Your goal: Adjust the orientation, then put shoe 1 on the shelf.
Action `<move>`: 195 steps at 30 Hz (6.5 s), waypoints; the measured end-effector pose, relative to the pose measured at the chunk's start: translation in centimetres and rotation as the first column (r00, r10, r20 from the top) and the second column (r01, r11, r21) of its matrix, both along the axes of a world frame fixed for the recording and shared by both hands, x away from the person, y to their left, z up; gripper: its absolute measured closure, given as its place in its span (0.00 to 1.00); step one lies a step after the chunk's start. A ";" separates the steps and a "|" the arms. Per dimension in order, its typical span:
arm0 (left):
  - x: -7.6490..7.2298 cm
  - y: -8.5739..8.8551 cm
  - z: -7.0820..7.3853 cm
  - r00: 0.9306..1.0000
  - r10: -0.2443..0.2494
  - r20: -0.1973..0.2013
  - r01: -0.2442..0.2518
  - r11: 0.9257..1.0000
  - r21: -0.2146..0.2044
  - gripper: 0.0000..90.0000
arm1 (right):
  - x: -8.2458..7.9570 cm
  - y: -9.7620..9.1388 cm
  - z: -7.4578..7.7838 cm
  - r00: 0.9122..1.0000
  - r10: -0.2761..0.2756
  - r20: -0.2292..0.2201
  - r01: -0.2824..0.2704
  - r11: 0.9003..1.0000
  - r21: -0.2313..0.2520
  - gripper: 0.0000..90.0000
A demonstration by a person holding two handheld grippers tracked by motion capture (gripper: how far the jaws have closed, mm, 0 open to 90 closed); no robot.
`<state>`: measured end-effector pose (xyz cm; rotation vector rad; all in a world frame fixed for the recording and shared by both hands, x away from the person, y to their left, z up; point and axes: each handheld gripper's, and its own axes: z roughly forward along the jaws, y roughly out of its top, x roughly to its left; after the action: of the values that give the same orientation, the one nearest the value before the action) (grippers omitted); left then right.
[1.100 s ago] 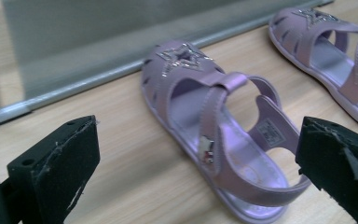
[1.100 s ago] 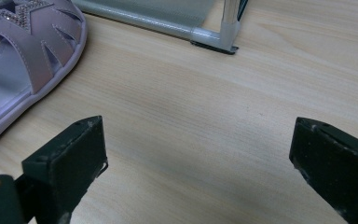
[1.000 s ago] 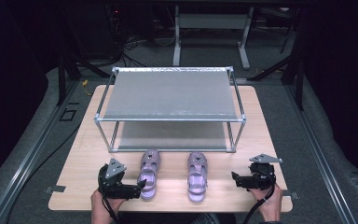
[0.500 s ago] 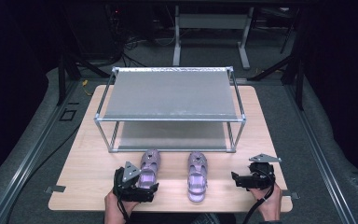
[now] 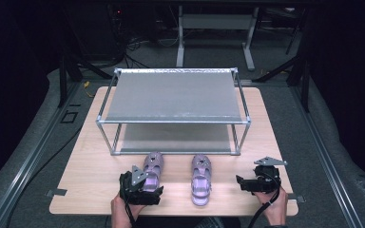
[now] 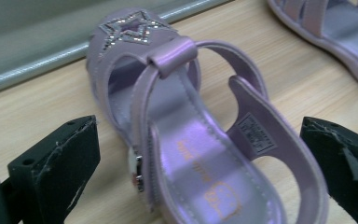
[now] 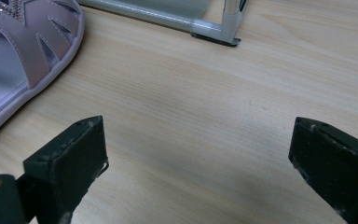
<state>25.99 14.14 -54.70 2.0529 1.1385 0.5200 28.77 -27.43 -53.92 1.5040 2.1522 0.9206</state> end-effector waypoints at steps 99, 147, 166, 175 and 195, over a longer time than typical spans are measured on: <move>0.1 1.6 1.6 0.984 0.036 0.174 -0.019 0.995 -0.102 0.42 | -0.2 -0.8 -0.4 1.000 -0.017 0.018 0.016 0.999 0.041 0.06; 13.8 -2.5 0.1 0.966 0.234 0.108 -0.221 0.967 -0.124 0.42 | -0.2 -0.9 0.1 0.999 -0.015 0.038 0.013 0.999 0.045 0.06; 16.9 -4.7 -1.2 0.947 0.317 0.046 -0.311 0.944 -0.113 0.42 | -0.2 -0.8 0.0 0.999 -0.010 0.034 0.009 0.999 0.045 0.07; 17.4 -5.0 -1.4 0.957 0.290 -0.007 -0.289 0.952 -0.106 0.33 | -0.2 -0.7 0.1 0.999 -0.003 0.036 0.002 0.999 0.047 0.06; 14.5 -3.9 0.0 0.975 0.217 0.046 -0.206 0.963 -0.173 0.45 | -0.4 -0.5 0.2 0.999 -0.005 0.040 0.002 0.998 0.061 0.07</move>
<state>40.45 10.28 -54.74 1.7697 1.3250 0.5700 28.34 -27.88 -53.75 1.5043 2.1101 1.0156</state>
